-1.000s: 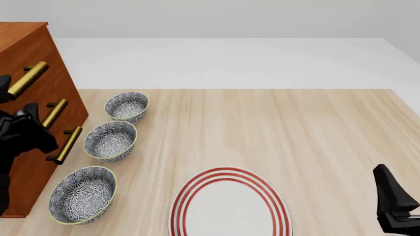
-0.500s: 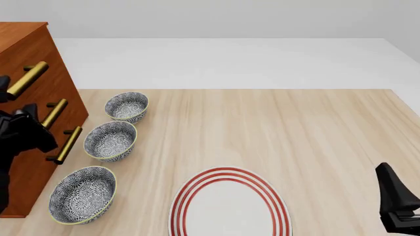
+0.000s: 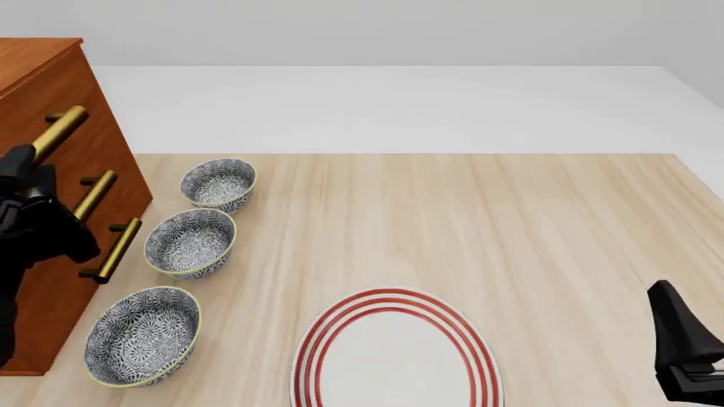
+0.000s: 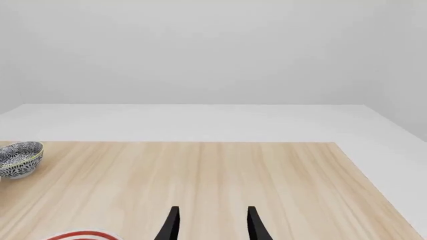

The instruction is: Open the top drawer of the cabinet.

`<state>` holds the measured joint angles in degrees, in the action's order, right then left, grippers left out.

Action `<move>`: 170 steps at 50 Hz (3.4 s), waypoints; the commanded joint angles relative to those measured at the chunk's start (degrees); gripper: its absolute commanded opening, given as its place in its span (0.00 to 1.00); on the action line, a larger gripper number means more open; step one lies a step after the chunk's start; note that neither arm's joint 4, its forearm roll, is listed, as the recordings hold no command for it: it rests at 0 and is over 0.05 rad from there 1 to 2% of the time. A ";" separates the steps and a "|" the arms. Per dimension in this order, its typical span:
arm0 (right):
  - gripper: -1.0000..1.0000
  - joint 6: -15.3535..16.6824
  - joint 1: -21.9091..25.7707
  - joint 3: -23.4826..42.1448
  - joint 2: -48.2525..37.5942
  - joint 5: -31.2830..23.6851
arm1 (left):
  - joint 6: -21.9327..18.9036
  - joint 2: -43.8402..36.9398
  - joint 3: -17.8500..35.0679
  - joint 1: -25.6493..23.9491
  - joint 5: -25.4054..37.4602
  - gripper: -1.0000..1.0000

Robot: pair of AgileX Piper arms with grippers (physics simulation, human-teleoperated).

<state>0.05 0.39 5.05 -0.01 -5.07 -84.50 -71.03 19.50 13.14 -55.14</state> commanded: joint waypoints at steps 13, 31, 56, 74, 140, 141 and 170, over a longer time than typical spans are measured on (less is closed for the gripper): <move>1.00 0.00 0.00 -0.08 0.00 0.07 | -1.59 -0.44 -0.57 -1.38 -0.39 0.00; 1.00 -0.01 0.00 -0.09 0.00 0.06 | -2.66 1.08 -0.68 -2.51 0.88 0.00; 1.00 0.00 0.01 -0.08 0.00 0.07 | -3.65 2.30 -0.82 -3.76 2.55 0.00; 1.00 0.01 0.00 -0.08 0.00 0.08 | -4.07 2.61 -0.85 -4.55 3.20 0.00; 1.00 -0.01 0.01 -0.09 0.00 0.08 | -5.13 3.78 0.15 -8.73 5.10 0.00; 1.00 0.01 0.01 -0.08 0.00 0.08 | -5.19 3.84 0.17 -8.77 5.17 0.00; 1.00 0.00 0.00 -0.08 0.00 0.07 | -5.51 4.26 0.54 -10.25 5.59 0.00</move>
<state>0.06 0.39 4.96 -0.01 -5.00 -89.44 -66.76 18.98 3.78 -49.32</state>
